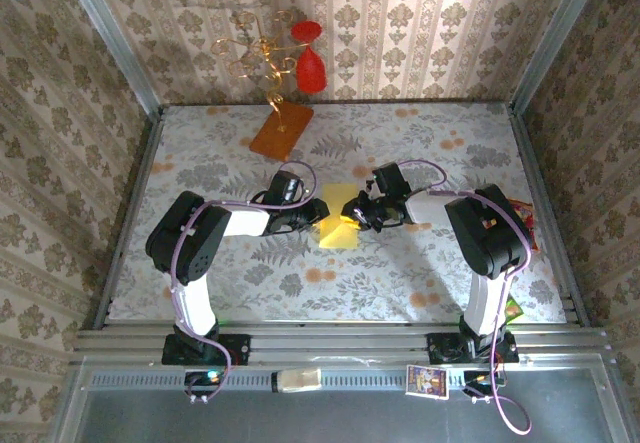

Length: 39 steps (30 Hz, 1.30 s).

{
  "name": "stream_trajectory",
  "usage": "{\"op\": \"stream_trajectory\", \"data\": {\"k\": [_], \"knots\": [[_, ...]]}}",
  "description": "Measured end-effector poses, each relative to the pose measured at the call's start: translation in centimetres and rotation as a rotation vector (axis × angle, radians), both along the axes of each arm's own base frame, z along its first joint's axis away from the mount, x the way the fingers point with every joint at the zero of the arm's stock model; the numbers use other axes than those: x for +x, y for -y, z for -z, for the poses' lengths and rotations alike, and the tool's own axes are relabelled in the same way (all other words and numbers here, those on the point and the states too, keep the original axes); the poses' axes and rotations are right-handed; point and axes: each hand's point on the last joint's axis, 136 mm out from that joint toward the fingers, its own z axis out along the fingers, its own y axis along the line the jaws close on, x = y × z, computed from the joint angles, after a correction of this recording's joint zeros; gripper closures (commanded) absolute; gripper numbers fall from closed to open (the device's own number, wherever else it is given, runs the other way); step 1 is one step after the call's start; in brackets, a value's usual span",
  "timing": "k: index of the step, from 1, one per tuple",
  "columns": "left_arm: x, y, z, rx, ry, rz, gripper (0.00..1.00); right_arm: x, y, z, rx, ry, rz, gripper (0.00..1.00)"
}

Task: Fold a paper plane with a square sheet of paper (pick it up from the middle)

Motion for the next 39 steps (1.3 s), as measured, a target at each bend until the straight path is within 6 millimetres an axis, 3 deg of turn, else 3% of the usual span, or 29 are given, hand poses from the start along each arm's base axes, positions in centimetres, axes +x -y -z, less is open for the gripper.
{"op": "stream_trajectory", "data": {"k": [15, 24, 27, 32, 36, 39], "knots": [[0.0, 0.0, -0.1, 0.0, 0.0, 0.0, 0.73, -0.1, -1.4, 0.1, 0.032, 0.032, -0.037, 0.86], [-0.1, -0.5, -1.7, -0.013, 0.016, -0.011, 0.57, 0.0, -1.2, 0.0, 0.024, 0.065, -0.058, 0.92], [0.3, -1.9, -4.3, -0.036, 0.059, -0.041, 0.49, 0.2, -0.8, -1.2, 0.03, 0.117, -0.066, 0.92], [1.4, -4.0, -9.5, -0.075, 0.177, -0.069, 0.29, 1.5, -0.1, -5.4, 0.067, 0.257, -0.073, 0.92], [0.8, -4.3, -11.7, -0.097, 0.223, -0.04, 0.07, 2.0, 0.0, -9.3, 0.125, 0.369, -0.098, 0.92], [0.2, -4.0, -12.7, -0.131, 0.238, -0.015, 0.05, 1.9, -0.4, -11.1, 0.167, 0.414, -0.125, 0.91]]}}
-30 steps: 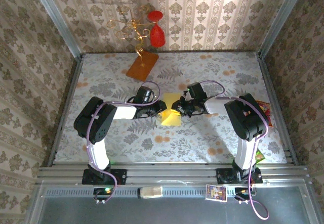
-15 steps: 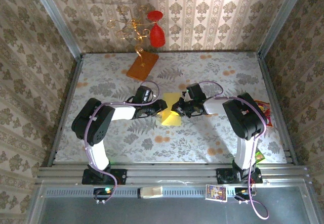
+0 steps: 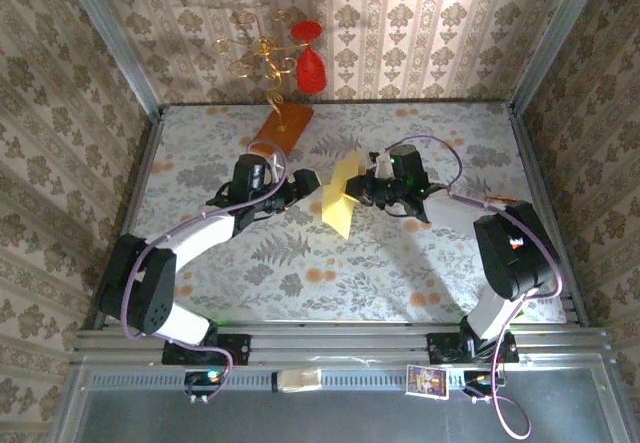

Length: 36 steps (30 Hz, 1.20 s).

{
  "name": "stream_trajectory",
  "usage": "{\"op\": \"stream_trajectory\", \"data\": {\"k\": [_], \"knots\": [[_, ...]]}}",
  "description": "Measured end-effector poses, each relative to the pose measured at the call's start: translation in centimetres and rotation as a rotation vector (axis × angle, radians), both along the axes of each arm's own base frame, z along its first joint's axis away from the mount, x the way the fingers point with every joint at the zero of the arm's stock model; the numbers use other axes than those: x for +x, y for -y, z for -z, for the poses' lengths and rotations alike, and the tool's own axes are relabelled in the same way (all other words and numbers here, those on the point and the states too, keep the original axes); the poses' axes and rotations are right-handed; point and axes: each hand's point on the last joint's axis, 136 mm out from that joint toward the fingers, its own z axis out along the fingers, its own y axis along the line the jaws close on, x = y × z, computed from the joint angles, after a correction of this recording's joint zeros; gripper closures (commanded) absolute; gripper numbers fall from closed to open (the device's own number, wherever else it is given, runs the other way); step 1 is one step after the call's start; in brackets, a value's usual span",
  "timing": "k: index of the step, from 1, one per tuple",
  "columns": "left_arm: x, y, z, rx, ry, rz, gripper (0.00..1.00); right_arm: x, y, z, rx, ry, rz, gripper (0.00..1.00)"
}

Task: Fold a paper plane with a square sheet of paper (pick it up from the middle)

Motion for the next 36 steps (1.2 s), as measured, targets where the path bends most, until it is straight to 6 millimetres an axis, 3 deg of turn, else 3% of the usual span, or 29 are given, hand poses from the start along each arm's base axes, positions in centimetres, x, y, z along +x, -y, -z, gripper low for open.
{"op": "stream_trajectory", "data": {"k": [7, 15, 23, 36], "knots": [[-1.2, 1.5, -0.9, -0.064, -0.002, 0.079, 0.05, -0.2, -1.1, -2.8, 0.086, 0.05, -0.064, 0.9], [-2.1, 4.4, -0.9, -0.16, -0.007, 0.178, 0.12, -0.5, -1.3, -3.8, 0.135, 0.048, -0.094, 0.89], [-2.1, 4.5, -1.6, -0.198, 0.012, 0.188, 0.29, -0.8, -1.5, -3.9, 0.142, 0.044, -0.11, 0.89], [-1.4, 2.8, -2.8, -0.241, 0.052, 0.142, 0.55, -0.9, -1.5, -4.0, 0.145, 0.042, -0.117, 0.88]]}}
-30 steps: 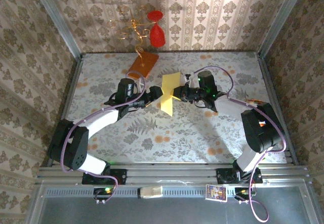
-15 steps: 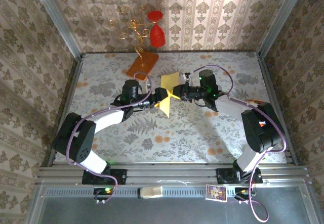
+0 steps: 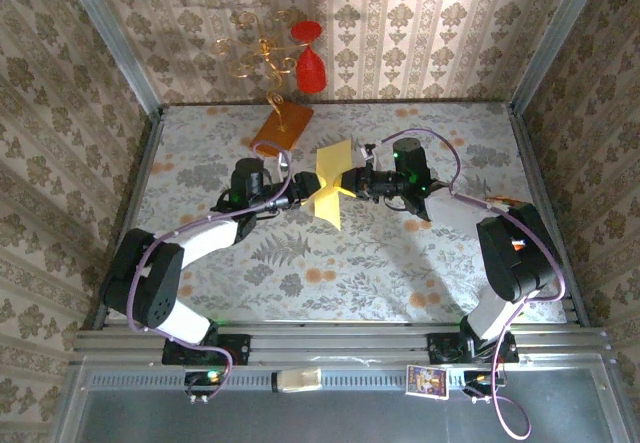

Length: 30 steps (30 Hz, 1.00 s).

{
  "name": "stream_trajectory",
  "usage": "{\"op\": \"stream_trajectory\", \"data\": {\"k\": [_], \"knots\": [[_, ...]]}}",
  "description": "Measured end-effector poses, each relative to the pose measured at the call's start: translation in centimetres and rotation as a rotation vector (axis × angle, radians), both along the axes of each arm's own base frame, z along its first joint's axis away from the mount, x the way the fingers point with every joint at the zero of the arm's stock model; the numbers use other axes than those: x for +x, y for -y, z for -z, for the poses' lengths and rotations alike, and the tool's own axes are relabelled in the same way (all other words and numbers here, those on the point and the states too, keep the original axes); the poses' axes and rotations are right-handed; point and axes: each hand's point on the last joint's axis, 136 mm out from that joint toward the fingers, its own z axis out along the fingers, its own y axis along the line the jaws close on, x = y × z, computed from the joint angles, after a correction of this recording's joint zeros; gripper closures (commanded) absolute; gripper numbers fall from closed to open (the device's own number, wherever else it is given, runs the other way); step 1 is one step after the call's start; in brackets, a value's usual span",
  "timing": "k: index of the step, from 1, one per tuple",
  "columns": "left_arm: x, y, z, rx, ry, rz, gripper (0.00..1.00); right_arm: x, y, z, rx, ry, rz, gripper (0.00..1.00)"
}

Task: Fold a paper plane with a square sheet of paper (pick it up from the middle)

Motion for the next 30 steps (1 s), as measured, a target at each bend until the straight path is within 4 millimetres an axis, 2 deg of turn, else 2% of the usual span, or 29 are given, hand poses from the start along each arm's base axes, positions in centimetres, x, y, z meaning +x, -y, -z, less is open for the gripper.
{"op": "stream_trajectory", "data": {"k": [7, 18, 24, 30], "knots": [[-0.01, 0.0, -0.16, -0.009, 0.003, 0.001, 0.64, 0.0, 0.0, 0.0, 0.0, 0.0, 0.0, 0.88], [0.34, -0.33, -0.36, -0.014, 0.011, -0.008, 0.69, 0.0, 0.0, 0.0, 0.0, 0.0, 0.0, 0.87], [0.34, -0.33, -0.35, -0.017, 0.004, -0.009, 0.79, 0.0, 0.0, 0.0, 0.0, 0.0, 0.0, 0.87], [0.35, -0.33, -0.36, -0.017, 0.004, -0.009, 0.82, 0.01, 0.01, 0.0, 0.0, 0.0, 0.0, 0.87]]}}
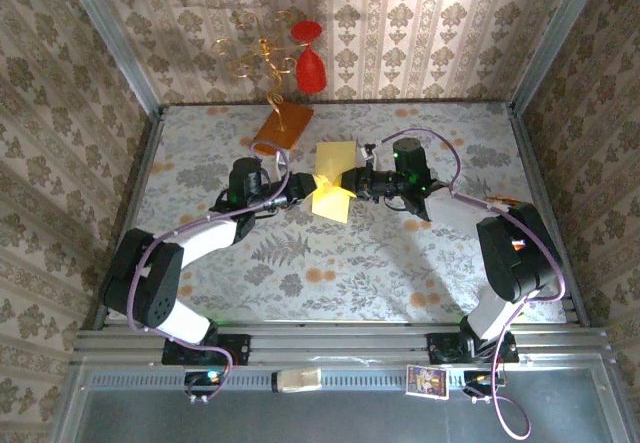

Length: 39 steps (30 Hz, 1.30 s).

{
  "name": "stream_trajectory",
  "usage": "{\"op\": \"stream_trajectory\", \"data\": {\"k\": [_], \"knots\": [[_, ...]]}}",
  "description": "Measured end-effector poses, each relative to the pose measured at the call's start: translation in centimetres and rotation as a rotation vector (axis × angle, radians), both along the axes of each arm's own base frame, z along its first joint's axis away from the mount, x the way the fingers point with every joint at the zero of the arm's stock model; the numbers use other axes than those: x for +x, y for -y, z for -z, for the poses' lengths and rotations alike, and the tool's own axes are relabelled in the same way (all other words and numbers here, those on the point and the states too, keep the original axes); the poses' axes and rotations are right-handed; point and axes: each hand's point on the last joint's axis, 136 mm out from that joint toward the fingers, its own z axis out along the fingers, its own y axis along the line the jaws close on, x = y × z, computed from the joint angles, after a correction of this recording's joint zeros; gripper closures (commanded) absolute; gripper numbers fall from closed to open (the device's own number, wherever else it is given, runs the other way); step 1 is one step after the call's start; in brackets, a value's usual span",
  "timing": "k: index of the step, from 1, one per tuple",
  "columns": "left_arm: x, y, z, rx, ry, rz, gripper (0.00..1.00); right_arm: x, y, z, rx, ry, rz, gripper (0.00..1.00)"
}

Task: Fold a paper plane with a square sheet of paper (pick it up from the middle)

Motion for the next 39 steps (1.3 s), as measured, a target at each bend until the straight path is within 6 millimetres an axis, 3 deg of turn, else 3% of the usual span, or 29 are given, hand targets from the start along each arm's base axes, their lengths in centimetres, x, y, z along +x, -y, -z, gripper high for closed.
{"op": "stream_trajectory", "data": {"k": [5, 8, 17, 23, 28, 32, 36, 39], "knots": [[0.0, 0.0, 0.0, 0.0, 0.0, 0.0, 0.83, 0.1, 0.1, 0.0, 0.0, 0.0, 0.003, 0.87], [0.0, 0.0, 0.0, 0.0, -0.001, -0.001, 0.91, 0.1, 0.2, 0.0, 0.0, -0.001, 0.005, 0.84], [0.1, -0.3, 0.3, 0.009, -0.008, -0.007, 0.94, 0.5, 1.0, 0.5, -0.014, -0.024, 0.027, 0.56], [0.5, -2.2, 1.8, 0.104, -0.024, -0.049, 0.94, 1.9, 4.1, 2.0, -0.098, -0.055, 0.138, 0.44], [1.2, -4.0, 2.6, 0.374, -0.006, -0.094, 0.94, 2.8, 7.6, 3.2, -0.248, -0.056, 0.268, 0.37], [1.1, -4.8, 1.0, 0.651, 0.078, -0.104, 0.94, 3.5, 9.1, 4.0, -0.363, -0.043, 0.325, 0.34], [1.2, -6.1, -0.4, 0.933, 0.167, -0.121, 0.94, 4.0, 10.6, 4.7, -0.463, -0.035, 0.376, 0.34], [1.6, -7.1, 0.1, 1.156, 0.196, -0.121, 0.95, 4.3, 12.0, 5.2, -0.535, -0.041, 0.425, 0.37]]}}
